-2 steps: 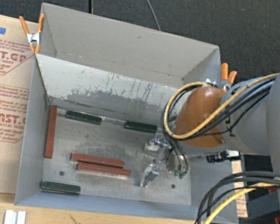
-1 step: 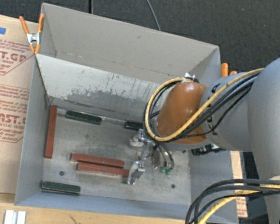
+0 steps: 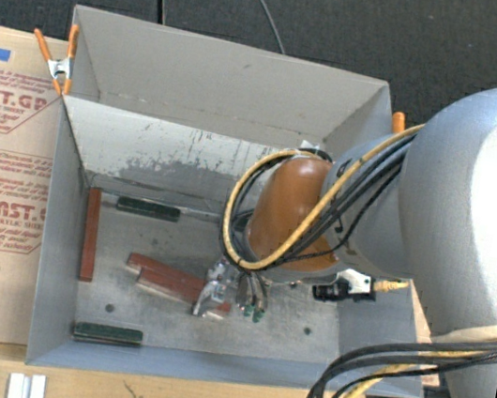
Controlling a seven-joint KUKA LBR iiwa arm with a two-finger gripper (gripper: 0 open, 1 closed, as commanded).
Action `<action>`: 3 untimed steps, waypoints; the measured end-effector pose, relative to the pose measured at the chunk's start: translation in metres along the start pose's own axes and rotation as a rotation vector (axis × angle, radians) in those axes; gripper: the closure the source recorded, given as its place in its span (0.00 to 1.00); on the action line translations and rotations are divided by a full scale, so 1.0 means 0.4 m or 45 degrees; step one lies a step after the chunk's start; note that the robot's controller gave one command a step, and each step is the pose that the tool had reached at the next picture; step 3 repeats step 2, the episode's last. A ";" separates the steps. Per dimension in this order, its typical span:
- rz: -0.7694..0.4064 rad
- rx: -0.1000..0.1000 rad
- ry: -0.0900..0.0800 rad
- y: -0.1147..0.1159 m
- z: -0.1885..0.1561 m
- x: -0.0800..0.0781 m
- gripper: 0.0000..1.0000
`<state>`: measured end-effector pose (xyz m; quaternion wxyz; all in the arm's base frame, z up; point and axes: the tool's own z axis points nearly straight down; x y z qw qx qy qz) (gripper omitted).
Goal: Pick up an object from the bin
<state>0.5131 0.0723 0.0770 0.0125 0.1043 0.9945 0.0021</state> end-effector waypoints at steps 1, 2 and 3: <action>0.000 0.000 0.000 0.000 0.000 0.000 1.00; -0.068 0.006 0.027 -0.016 -0.365 -0.022 1.00; -0.068 0.006 0.027 -0.016 -0.365 -0.022 1.00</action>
Offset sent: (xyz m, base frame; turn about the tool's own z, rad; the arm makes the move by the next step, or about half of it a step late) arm 0.0027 -0.0091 0.1456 -0.0523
